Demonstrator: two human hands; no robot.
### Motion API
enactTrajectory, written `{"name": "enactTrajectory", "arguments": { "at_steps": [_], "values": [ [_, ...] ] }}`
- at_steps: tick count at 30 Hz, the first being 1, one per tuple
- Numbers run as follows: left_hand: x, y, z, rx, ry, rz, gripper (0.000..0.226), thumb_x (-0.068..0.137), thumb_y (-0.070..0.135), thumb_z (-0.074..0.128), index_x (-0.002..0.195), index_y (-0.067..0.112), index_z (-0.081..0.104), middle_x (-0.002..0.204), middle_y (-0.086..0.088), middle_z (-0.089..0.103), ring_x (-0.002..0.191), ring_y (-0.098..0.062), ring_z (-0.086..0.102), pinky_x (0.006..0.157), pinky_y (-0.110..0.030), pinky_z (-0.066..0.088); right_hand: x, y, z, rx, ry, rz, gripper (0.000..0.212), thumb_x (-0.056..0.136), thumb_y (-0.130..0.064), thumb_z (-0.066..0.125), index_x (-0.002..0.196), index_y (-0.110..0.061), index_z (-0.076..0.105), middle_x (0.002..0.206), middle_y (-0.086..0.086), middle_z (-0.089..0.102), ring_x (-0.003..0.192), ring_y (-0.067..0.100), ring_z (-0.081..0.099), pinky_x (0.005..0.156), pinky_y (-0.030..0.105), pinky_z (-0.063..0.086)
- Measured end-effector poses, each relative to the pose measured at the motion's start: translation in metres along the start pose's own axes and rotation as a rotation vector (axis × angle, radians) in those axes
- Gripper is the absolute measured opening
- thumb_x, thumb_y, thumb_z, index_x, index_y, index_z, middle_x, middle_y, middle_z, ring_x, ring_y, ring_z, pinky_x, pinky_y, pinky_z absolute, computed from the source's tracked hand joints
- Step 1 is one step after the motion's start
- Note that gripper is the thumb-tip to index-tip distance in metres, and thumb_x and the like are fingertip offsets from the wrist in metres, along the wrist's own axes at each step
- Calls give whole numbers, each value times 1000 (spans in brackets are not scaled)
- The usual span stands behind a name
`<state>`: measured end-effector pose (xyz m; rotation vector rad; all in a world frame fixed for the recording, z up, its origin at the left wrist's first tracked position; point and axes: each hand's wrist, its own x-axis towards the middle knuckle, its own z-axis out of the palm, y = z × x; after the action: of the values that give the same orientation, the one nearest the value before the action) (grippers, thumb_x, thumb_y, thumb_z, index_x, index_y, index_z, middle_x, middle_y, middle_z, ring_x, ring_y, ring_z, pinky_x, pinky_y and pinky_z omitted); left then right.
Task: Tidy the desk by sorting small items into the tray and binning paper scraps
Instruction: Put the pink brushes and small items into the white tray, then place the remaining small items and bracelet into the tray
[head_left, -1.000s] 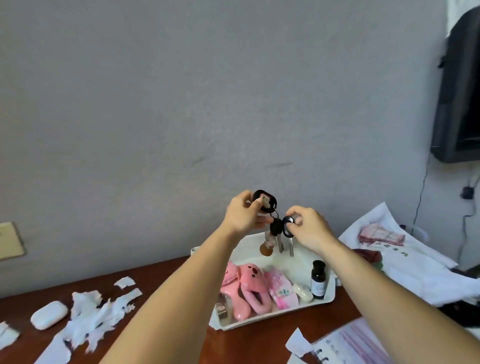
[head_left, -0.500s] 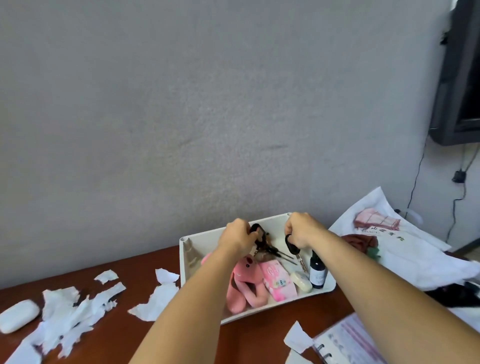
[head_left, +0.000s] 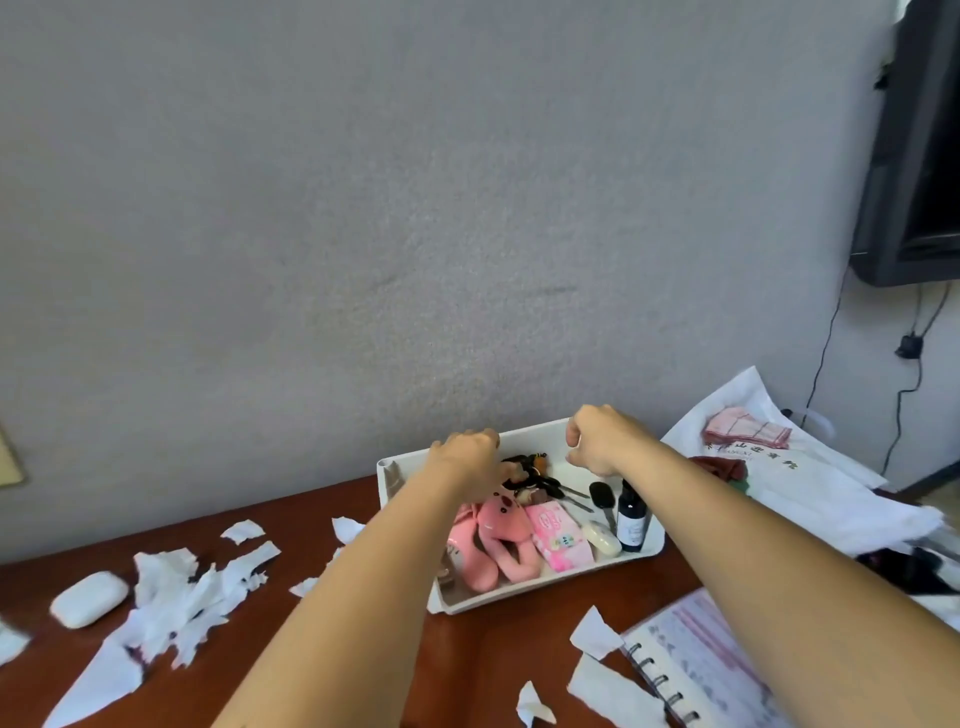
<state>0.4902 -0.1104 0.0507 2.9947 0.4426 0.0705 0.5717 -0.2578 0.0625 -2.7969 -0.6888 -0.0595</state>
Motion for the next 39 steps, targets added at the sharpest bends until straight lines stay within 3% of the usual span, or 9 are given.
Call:
{"name": "enactTrajectory", "arguments": {
  "at_steps": [8, 12, 15, 21, 24, 28, 31, 34, 39],
  "values": [
    [-92, -39, -33, 162, -23, 19, 60, 98, 48, 31, 150, 20, 19, 159, -2, 17, 146, -23, 17, 116, -44, 16, -57, -56, -23, 70, -50, -102, 7, 80, -26, 66, 85, -22, 68, 100, 6, 68, 98, 28, 65, 79, 28, 46],
    [-152, -80, -51, 156, -7, -65, 57, 98, 47, 31, 149, 21, 23, 158, -1, 19, 146, -22, 19, 117, -42, 16, -93, -95, -33, 65, -85, -177, 5, 82, -23, 63, 80, -27, 65, 101, 5, 69, 98, 28, 66, 83, 29, 50],
    [-200, -114, -67, 164, -38, -153, 60, 99, 49, 29, 150, 19, 20, 158, -2, 20, 145, -22, 21, 117, -42, 17, -116, -129, -29, 57, -107, -240, 5, 81, -19, 62, 77, -19, 65, 97, 8, 72, 94, 29, 68, 87, 36, 55],
    [-290, -183, -95, 208, -58, -343, 63, 97, 52, 30, 151, 23, 16, 157, -2, 24, 144, -24, 25, 117, -40, 20, -166, -202, -16, 44, -211, -389, 15, 86, -20, 58, 87, -12, 70, 78, 8, 70, 65, 24, 65, 63, 28, 50],
    [-327, -211, -99, 210, -50, -437, 65, 97, 54, 30, 151, 22, 13, 156, -4, 27, 142, -26, 28, 115, -43, 21, -182, -237, -7, 28, -225, -460, 13, 86, -20, 55, 86, -16, 67, 81, 8, 73, 75, 24, 72, 74, 35, 57],
    [-375, -247, -88, 155, -54, -519, 63, 97, 51, 33, 150, 21, 17, 154, -5, 31, 139, -27, 34, 114, -43, 26, -201, -276, 13, 5, -234, -535, 15, 85, -11, 50, 85, -20, 62, 63, 3, 60, 62, 22, 64, 71, 30, 53],
    [-402, -271, -66, 122, -58, -599, 65, 96, 51, 34, 151, 21, 16, 156, -4, 25, 141, -26, 31, 114, -41, 24, -208, -298, 29, -6, -270, -535, 22, 86, -9, 47, 97, -19, 63, 63, 3, 57, 53, 19, 57, 66, 28, 51],
    [-421, -296, -41, 11, -103, -642, 68, 96, 52, 34, 152, 19, 13, 159, -4, 17, 146, -24, 20, 118, -40, 20, -209, -317, 48, -29, -315, -535, 17, 89, -11, 45, 93, -17, 61, 71, 7, 60, 50, 18, 53, 70, 28, 51],
    [-415, -317, -7, -67, 34, -703, 66, 98, 44, 38, 151, 13, 15, 159, -8, 13, 145, -26, 21, 117, -36, 23, -198, -343, 87, -61, -342, -540, 27, 90, -4, 50, 113, -9, 63, 102, 15, 68, 80, 28, 65, 68, 27, 50]
  ]
}}
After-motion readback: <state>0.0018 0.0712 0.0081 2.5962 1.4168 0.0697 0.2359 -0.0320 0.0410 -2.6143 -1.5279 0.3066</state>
